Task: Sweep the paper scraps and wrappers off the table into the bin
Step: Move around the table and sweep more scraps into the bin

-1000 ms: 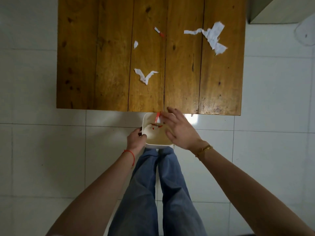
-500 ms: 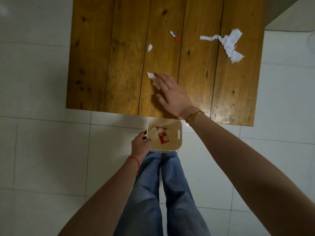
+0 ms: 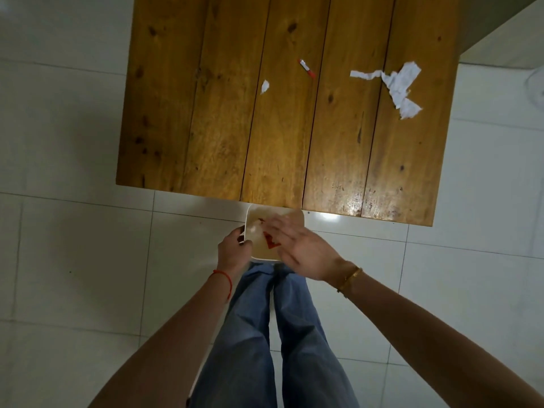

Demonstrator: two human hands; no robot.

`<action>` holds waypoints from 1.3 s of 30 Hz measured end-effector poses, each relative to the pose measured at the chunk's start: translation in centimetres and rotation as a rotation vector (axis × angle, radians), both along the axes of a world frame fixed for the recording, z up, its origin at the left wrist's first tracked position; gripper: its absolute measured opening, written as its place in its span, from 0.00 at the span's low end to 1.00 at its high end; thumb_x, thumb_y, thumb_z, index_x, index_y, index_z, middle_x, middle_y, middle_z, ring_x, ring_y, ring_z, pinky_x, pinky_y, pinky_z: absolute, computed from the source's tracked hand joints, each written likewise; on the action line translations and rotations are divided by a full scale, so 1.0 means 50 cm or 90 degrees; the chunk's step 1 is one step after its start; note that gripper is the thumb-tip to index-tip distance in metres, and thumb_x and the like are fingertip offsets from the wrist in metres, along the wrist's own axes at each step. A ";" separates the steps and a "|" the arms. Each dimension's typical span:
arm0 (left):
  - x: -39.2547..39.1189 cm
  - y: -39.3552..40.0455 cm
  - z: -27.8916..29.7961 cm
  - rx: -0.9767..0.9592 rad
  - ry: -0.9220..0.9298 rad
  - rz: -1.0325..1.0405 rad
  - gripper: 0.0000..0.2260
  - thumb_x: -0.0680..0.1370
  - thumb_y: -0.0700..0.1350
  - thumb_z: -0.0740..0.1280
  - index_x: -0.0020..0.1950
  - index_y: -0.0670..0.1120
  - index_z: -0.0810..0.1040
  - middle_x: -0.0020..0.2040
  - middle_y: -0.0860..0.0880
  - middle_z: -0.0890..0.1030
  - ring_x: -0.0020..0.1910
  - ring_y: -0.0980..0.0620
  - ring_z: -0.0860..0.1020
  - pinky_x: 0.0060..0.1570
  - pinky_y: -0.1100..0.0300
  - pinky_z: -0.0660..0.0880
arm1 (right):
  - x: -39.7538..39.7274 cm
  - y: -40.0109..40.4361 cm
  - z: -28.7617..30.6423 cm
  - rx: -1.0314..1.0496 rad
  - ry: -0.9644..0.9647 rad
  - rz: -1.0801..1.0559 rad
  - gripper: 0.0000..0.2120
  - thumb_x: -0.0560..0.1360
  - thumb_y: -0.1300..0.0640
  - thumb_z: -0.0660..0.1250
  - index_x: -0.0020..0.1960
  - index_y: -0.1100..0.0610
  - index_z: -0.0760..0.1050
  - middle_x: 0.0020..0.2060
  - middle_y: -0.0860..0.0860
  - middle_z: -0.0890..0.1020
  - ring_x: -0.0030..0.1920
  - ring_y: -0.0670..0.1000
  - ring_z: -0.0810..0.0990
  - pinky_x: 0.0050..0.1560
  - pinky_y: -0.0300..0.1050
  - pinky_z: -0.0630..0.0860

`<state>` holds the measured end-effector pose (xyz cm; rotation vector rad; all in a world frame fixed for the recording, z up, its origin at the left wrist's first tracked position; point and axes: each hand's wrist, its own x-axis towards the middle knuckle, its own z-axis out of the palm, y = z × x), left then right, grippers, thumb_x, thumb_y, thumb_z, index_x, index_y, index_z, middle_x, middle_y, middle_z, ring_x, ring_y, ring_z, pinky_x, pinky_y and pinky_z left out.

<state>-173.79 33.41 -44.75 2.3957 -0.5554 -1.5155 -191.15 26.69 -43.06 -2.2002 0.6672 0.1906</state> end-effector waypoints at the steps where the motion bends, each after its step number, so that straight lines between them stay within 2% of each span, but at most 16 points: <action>1: 0.000 -0.001 -0.001 0.002 0.003 -0.002 0.18 0.74 0.38 0.60 0.62 0.46 0.77 0.52 0.48 0.82 0.43 0.54 0.76 0.44 0.63 0.69 | 0.003 -0.017 0.002 -0.015 -0.002 -0.035 0.25 0.80 0.54 0.53 0.76 0.58 0.58 0.76 0.54 0.59 0.76 0.52 0.56 0.75 0.50 0.59; 6: -0.005 -0.014 -0.005 0.004 0.016 -0.005 0.20 0.74 0.38 0.60 0.65 0.45 0.75 0.56 0.46 0.81 0.46 0.53 0.75 0.45 0.65 0.70 | 0.040 -0.181 -0.002 -0.124 0.025 -0.211 0.26 0.81 0.52 0.53 0.77 0.56 0.54 0.77 0.54 0.58 0.77 0.53 0.52 0.76 0.57 0.54; 9: -0.007 -0.022 -0.007 0.003 0.016 -0.022 0.20 0.74 0.38 0.60 0.66 0.44 0.74 0.57 0.45 0.81 0.45 0.55 0.75 0.34 0.74 0.70 | 0.063 -0.297 -0.013 -0.166 0.080 -0.284 0.28 0.81 0.50 0.53 0.78 0.56 0.51 0.78 0.54 0.53 0.78 0.53 0.48 0.77 0.54 0.46; 12: -0.007 -0.032 -0.011 0.004 0.021 -0.014 0.21 0.75 0.37 0.59 0.67 0.44 0.73 0.57 0.45 0.81 0.41 0.57 0.74 0.29 0.80 0.68 | 0.085 -0.397 -0.020 -0.197 0.121 -0.310 0.29 0.80 0.50 0.53 0.78 0.57 0.48 0.78 0.55 0.50 0.78 0.54 0.45 0.77 0.52 0.44; 18: -0.003 -0.048 -0.018 0.022 0.017 -0.013 0.22 0.75 0.36 0.58 0.68 0.45 0.72 0.58 0.45 0.81 0.39 0.59 0.74 0.27 0.80 0.68 | 0.148 -0.505 -0.031 -0.158 0.159 -0.318 0.31 0.81 0.49 0.52 0.78 0.57 0.44 0.78 0.56 0.47 0.78 0.56 0.44 0.77 0.54 0.44; 21: 0.001 -0.053 -0.019 0.028 0.014 -0.013 0.22 0.74 0.36 0.58 0.68 0.45 0.72 0.57 0.45 0.81 0.37 0.61 0.73 0.27 0.81 0.67 | 0.175 -0.503 -0.034 -0.137 0.156 -0.319 0.33 0.81 0.44 0.51 0.78 0.57 0.43 0.78 0.56 0.45 0.78 0.56 0.41 0.75 0.53 0.41; 26: 0.006 -0.057 -0.020 0.031 0.016 -0.020 0.22 0.75 0.36 0.59 0.68 0.46 0.71 0.59 0.45 0.80 0.42 0.56 0.74 0.27 0.80 0.68 | 0.217 -0.467 -0.039 -0.171 0.129 -0.142 0.31 0.81 0.44 0.48 0.78 0.57 0.44 0.78 0.55 0.45 0.78 0.55 0.42 0.77 0.52 0.42; 30: 0.011 -0.054 -0.020 0.028 0.013 -0.018 0.22 0.75 0.35 0.59 0.68 0.45 0.71 0.58 0.44 0.80 0.38 0.60 0.73 0.26 0.80 0.68 | 0.235 -0.425 -0.040 -0.164 0.101 -0.041 0.31 0.81 0.44 0.48 0.78 0.57 0.44 0.78 0.54 0.47 0.78 0.54 0.43 0.77 0.52 0.44; 33: 0.017 -0.049 -0.018 0.028 0.005 -0.022 0.22 0.75 0.35 0.59 0.68 0.44 0.71 0.58 0.44 0.80 0.36 0.61 0.72 0.26 0.80 0.68 | 0.218 -0.367 -0.038 -0.160 0.072 0.018 0.30 0.82 0.45 0.48 0.78 0.58 0.45 0.78 0.54 0.49 0.78 0.54 0.44 0.77 0.49 0.43; 36: 0.022 -0.040 -0.014 0.027 -0.006 -0.030 0.21 0.75 0.37 0.59 0.68 0.46 0.72 0.57 0.46 0.81 0.40 0.58 0.73 0.27 0.76 0.70 | 0.176 -0.277 -0.037 -0.150 0.066 0.055 0.29 0.82 0.44 0.45 0.78 0.56 0.45 0.78 0.52 0.49 0.78 0.51 0.43 0.77 0.48 0.43; 39: 0.022 -0.028 -0.010 0.019 -0.010 -0.022 0.20 0.75 0.38 0.59 0.67 0.46 0.73 0.56 0.46 0.81 0.43 0.56 0.74 0.30 0.73 0.68 | 0.121 -0.172 -0.038 -0.129 0.058 0.092 0.28 0.83 0.45 0.44 0.78 0.55 0.46 0.78 0.51 0.49 0.78 0.50 0.42 0.77 0.48 0.42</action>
